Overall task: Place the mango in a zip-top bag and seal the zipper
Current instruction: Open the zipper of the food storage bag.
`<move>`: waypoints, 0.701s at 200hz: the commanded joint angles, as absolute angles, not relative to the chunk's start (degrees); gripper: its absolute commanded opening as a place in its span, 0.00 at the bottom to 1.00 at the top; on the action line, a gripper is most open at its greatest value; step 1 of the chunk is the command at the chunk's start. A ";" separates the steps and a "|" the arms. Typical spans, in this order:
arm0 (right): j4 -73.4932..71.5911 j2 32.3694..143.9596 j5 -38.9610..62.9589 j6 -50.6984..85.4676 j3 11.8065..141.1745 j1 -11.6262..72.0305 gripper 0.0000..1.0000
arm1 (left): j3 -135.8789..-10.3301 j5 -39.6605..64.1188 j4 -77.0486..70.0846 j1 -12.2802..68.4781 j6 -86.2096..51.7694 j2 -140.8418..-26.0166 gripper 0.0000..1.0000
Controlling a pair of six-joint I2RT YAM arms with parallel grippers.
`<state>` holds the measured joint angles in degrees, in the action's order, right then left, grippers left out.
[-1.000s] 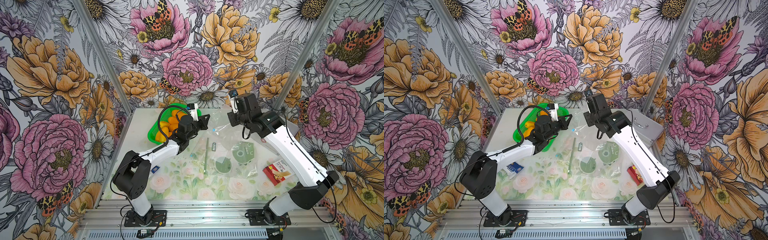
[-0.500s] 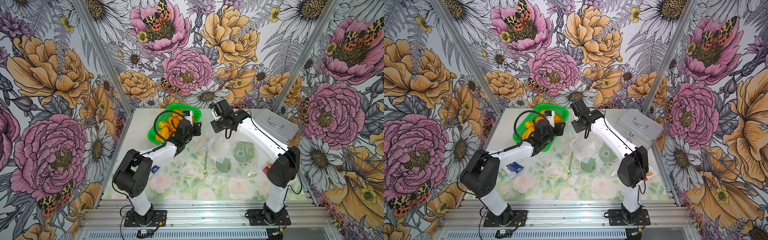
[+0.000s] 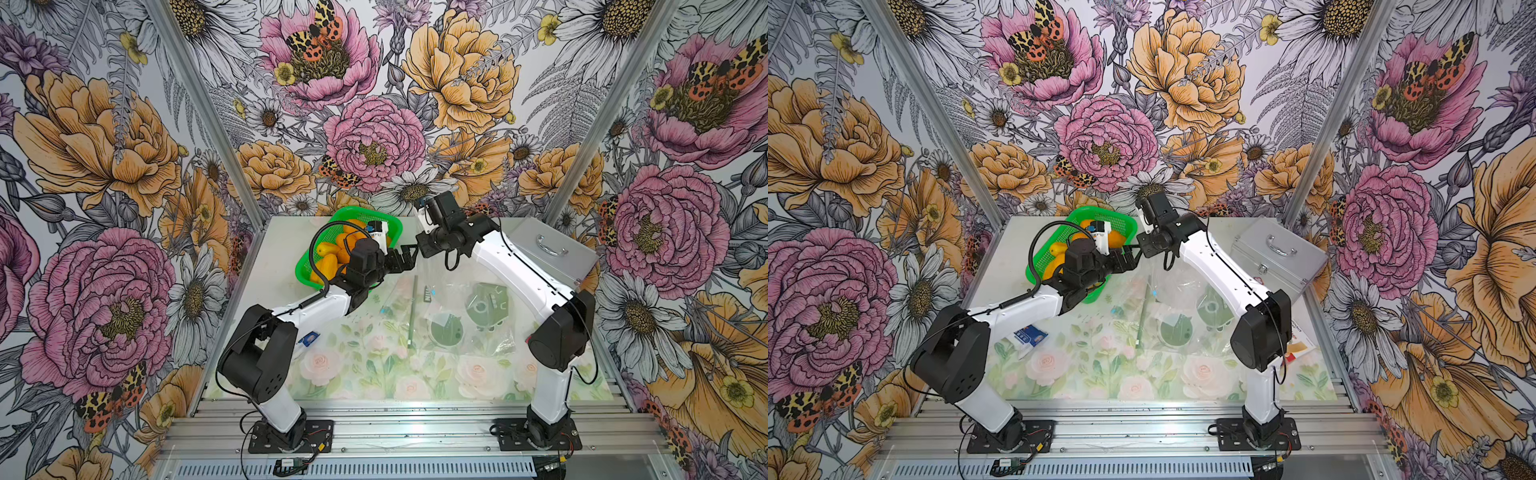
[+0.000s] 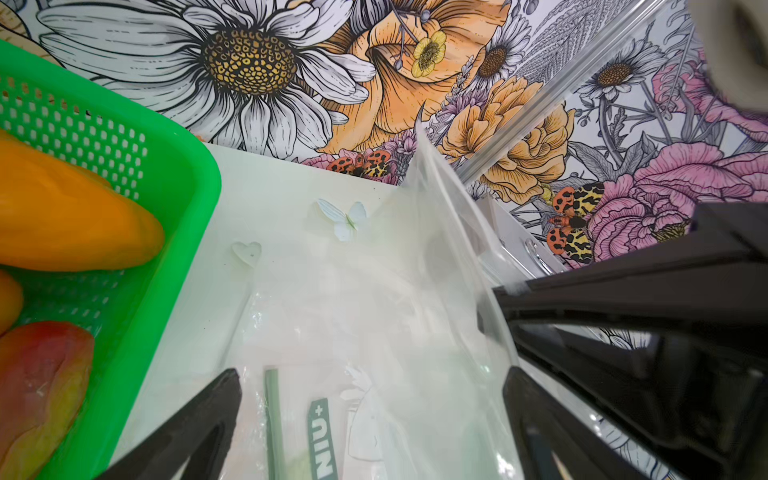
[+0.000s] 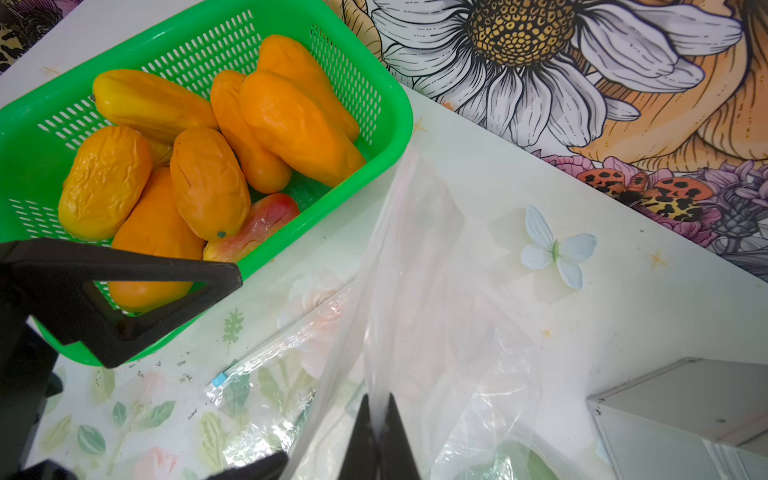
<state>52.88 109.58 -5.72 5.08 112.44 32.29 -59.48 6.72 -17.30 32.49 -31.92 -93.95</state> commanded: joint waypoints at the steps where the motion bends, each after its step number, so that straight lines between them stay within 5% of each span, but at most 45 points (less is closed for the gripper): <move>1: 51.77 110.30 -5.97 5.89 112.85 32.17 0.00 | -57.35 1.15 -17.31 34.06 -35.06 -88.54 0.99; 49: 51.51 110.65 -6.36 6.21 112.88 32.17 0.00 | -55.20 -5.93 -17.18 35.77 -33.53 -81.56 0.99; 140: 51.46 110.30 -6.33 6.83 112.41 32.04 0.00 | -58.26 3.19 -14.09 37.09 -33.73 -87.14 0.99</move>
